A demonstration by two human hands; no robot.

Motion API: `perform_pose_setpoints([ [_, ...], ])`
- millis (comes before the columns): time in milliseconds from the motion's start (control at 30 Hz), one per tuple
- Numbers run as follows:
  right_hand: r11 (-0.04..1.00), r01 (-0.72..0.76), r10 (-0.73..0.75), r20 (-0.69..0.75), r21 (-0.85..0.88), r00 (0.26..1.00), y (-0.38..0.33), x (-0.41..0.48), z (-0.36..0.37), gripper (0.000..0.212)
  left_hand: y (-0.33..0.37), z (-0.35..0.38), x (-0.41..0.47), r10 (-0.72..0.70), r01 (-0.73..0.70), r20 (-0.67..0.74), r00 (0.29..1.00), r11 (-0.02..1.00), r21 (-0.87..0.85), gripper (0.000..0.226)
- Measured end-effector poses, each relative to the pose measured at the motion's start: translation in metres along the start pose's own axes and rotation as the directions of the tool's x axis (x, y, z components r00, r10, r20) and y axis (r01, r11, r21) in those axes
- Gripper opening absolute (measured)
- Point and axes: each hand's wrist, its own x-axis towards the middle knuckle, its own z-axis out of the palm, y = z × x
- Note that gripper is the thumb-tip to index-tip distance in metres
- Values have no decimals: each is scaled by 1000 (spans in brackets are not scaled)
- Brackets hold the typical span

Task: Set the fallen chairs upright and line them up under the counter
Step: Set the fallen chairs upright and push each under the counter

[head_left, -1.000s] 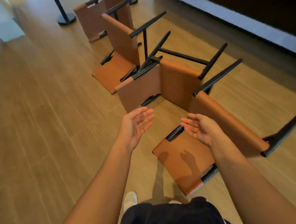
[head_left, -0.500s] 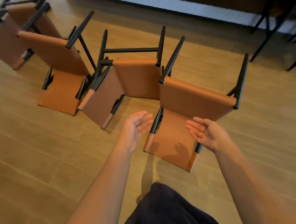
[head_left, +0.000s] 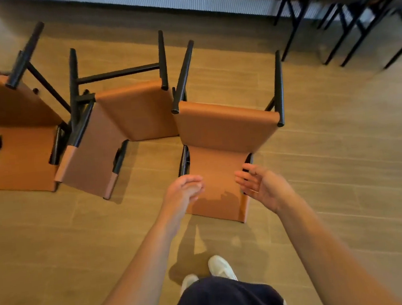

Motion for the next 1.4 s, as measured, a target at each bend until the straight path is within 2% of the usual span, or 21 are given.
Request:
perform_pose_setpoints([
  [167, 995, 73, -77, -63, -67, 995, 14, 32, 6, 27, -13, -3, 29, 0, -7, 62, 998, 994, 112, 13],
  [400, 986, 153, -158, -77, -60, 984, 51, 97, -9, 26, -60, 4, 95, 32, -36, 41, 999, 994, 107, 14],
  [567, 973, 216, -223, -72, -85, 972, 107, 180, -46, 22, -134, 10, 164, 20, -48, 125, 992, 974, 224, 12],
  [633, 969, 221, -230, -75, -106, 970, 134, 220, -58, 22, -169, 9, 196, 49, -75, 108, 993, 964, 254, 11],
  [800, 959, 261, -266, -40, -113, 963, 204, 325, -81, 22, -260, 10, 274, 167, -180, 74, 983, 955, 235, 14],
  [1033, 954, 294, -294, 2, -67, 956, 290, 431, -105, 22, -377, 6, 348, 193, -197, 41, 980, 963, 183, 13],
  [1400, 934, 356, -356, 21, -30, 934, 352, 529, -122, 20, -458, 7, 426, 279, -275, 6, 960, 943, 185, 14],
])
